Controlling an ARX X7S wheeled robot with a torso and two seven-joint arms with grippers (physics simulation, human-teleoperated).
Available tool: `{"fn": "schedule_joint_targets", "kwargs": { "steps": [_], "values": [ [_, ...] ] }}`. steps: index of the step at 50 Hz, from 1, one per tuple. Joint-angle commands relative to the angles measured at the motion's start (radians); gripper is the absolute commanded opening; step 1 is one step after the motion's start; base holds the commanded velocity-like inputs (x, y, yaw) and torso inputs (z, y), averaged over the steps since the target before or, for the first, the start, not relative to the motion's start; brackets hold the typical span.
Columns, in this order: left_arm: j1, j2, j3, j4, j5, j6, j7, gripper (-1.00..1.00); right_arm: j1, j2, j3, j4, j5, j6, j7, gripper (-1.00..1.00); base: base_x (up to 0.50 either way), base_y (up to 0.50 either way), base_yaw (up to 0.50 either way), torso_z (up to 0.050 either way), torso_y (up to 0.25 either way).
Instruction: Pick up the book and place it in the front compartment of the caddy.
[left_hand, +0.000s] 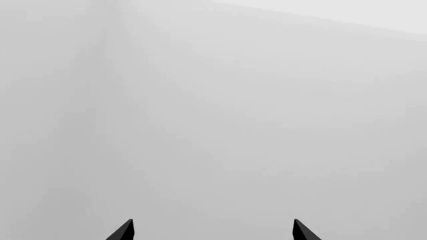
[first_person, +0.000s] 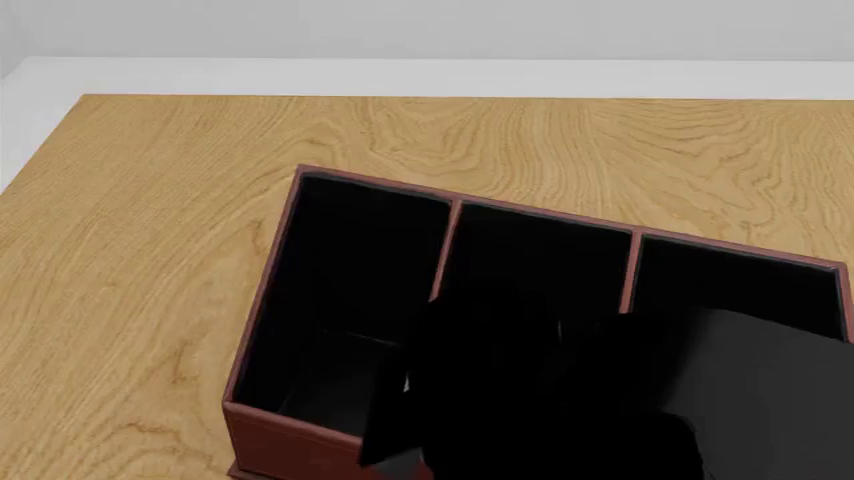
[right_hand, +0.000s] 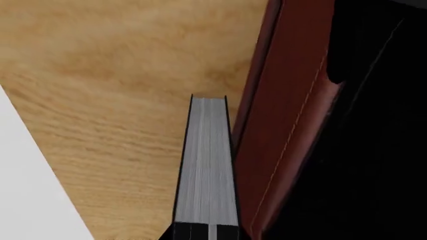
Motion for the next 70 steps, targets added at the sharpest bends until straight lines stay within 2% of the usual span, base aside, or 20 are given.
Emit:
{"fn": "schedule_joint_targets", "kwargs": {
  "steps": [1, 3, 17, 40, 55, 70],
  "values": [
    [0.009, -0.020, -0.030, 0.025, -0.040, 0.011, -0.021, 1.00, 0.081, 0.008, 0.023, -0.058, 0.000, 0.011, -0.017, -1.00, 0.00, 0.00, 0.00, 0.000, 0.000],
    [0.017, -0.024, -0.043, 0.030, -0.048, 0.020, -0.023, 1.00, 0.104, 0.010, 0.085, -0.068, 0.027, 0.009, -0.005, -1.00, 0.00, 0.00, 0.00, 0.000, 0.000],
    [0.025, -0.025, -0.036, 0.020, -0.044, 0.041, -0.014, 1.00, 0.194, 0.021, 0.192, -0.103, 0.068, 0.005, 0.001, -1.00, 0.00, 0.00, 0.00, 0.000, 0.001],
    [0.020, -0.037, -0.021, 0.020, -0.049, 0.051, -0.028, 1.00, 0.341, 0.009, 0.264, -0.075, 0.068, -0.026, -0.067, -1.00, 0.00, 0.00, 0.00, 0.000, 0.001],
    [0.029, -0.054, -0.036, 0.030, -0.070, 0.068, -0.040, 1.00, 0.479, -0.077, 0.293, 0.096, 0.007, -0.121, -0.191, -1.00, 0.00, 0.00, 0.00, 0.000, 0.001],
    [0.039, -0.069, -0.043, 0.039, -0.082, 0.088, -0.051, 1.00, 0.544, -0.162, 0.302, 0.303, -0.094, -0.202, -0.315, -1.00, 0.00, 0.00, 0.00, 0.000, 0.001]
  ]
}}
